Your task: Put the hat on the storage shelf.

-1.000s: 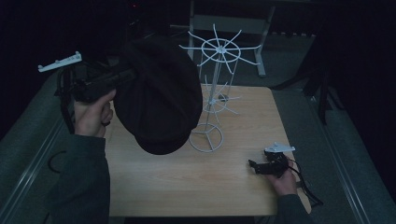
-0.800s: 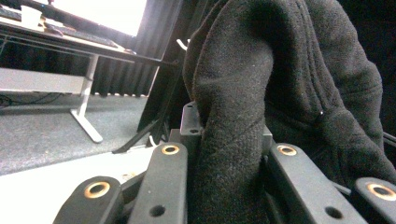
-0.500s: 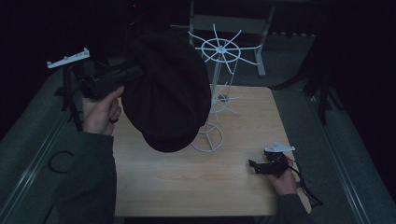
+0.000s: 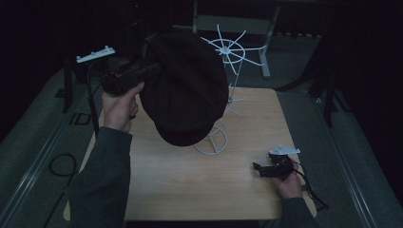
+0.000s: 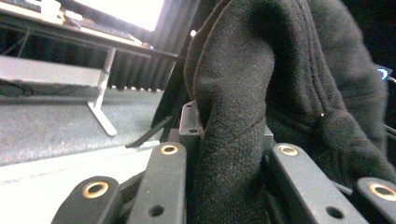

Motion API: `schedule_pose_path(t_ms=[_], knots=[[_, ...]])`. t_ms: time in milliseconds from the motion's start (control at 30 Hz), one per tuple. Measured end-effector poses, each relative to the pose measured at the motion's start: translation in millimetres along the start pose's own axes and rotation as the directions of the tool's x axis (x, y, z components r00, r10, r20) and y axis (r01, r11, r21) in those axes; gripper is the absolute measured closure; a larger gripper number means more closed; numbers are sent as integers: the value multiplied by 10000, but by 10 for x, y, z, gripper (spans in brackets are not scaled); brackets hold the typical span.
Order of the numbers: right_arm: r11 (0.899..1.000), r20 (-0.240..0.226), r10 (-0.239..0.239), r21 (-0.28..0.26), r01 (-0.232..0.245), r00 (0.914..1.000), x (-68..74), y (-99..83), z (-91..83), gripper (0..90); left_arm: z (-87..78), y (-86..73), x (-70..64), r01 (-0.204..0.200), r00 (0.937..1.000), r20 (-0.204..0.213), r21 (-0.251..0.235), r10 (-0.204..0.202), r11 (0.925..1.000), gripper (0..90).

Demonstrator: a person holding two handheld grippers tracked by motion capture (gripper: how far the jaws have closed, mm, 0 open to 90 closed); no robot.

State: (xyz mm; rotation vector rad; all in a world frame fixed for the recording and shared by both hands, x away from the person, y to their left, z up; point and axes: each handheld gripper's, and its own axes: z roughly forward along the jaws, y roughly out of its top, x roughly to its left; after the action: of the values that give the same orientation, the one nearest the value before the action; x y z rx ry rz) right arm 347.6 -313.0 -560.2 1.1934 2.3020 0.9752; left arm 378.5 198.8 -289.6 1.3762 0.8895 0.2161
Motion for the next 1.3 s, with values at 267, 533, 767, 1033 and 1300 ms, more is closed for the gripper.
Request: schedule_pose_path(t_ms=[267,533,767,1033,1300], knots=[[10000,-1,-4,3,4,10000,0,0,0,132,103,-48,66,254,9988,-424,264,-243,9993,758],[10000,3,-10,8,10,10000,0,0,0,132,132,-57,86,344,9973,-655,359,-320,9988,697],[10000,6,0,1,0,10000,0,0,0,132,182,-78,82,279,9959,-875,616,-225,9977,617],[10000,-10,-3,11,3,10000,0,0,-1,132,173,-82,87,238,9942,-1059,743,-158,9970,536],[10000,6,-2,-2,2,10000,-1,0,0,132,141,-84,100,241,9927,-1197,845,-138,9961,455]])
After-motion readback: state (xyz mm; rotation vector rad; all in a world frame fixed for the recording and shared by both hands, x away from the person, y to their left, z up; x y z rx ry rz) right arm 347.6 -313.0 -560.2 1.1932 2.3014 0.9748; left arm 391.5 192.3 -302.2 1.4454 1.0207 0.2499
